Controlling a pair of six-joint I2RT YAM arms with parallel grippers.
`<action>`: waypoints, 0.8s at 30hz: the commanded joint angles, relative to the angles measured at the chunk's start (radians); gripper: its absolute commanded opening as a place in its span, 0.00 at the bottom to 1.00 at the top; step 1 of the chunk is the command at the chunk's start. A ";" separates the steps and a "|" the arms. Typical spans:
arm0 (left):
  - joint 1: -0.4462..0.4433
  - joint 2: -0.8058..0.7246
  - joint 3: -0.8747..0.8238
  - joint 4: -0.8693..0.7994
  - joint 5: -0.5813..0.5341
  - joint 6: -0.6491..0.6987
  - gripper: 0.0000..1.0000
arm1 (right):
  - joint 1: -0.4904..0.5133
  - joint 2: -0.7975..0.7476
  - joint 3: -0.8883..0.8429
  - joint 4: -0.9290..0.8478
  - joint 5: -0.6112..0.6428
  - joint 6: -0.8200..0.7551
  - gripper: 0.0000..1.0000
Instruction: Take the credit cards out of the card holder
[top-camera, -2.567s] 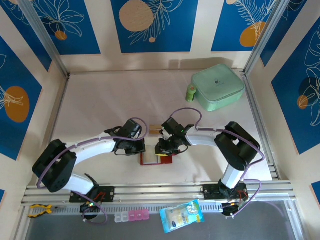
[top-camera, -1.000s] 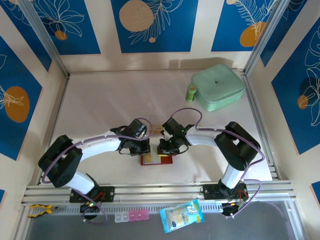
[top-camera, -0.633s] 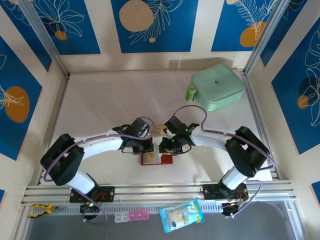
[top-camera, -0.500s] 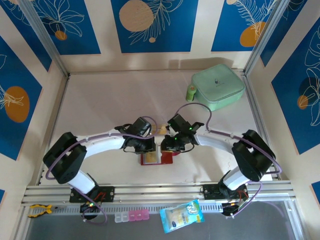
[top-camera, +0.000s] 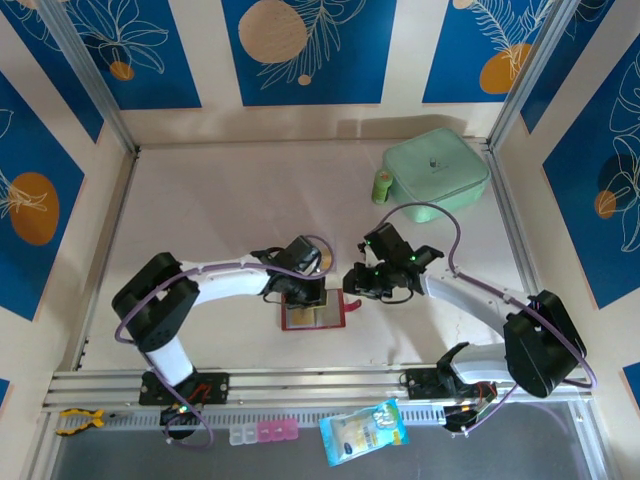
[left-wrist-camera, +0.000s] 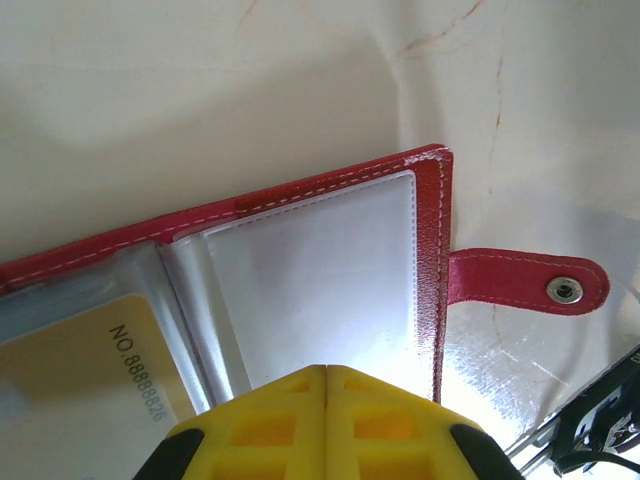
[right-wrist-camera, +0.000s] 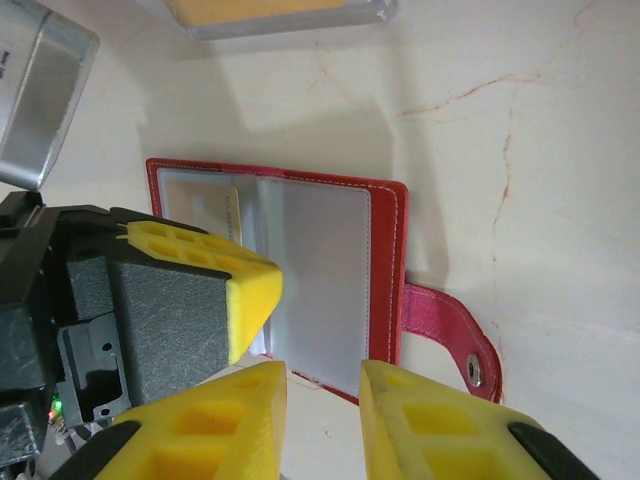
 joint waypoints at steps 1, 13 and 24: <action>-0.007 -0.005 0.027 -0.004 0.009 -0.004 0.07 | -0.002 -0.015 -0.023 -0.005 -0.037 0.004 0.26; 0.050 -0.166 -0.099 -0.026 -0.071 -0.011 0.08 | 0.040 0.049 -0.011 0.080 -0.091 0.043 0.26; 0.124 -0.268 -0.232 -0.035 -0.066 -0.008 0.07 | 0.124 0.192 0.048 0.152 -0.115 0.073 0.26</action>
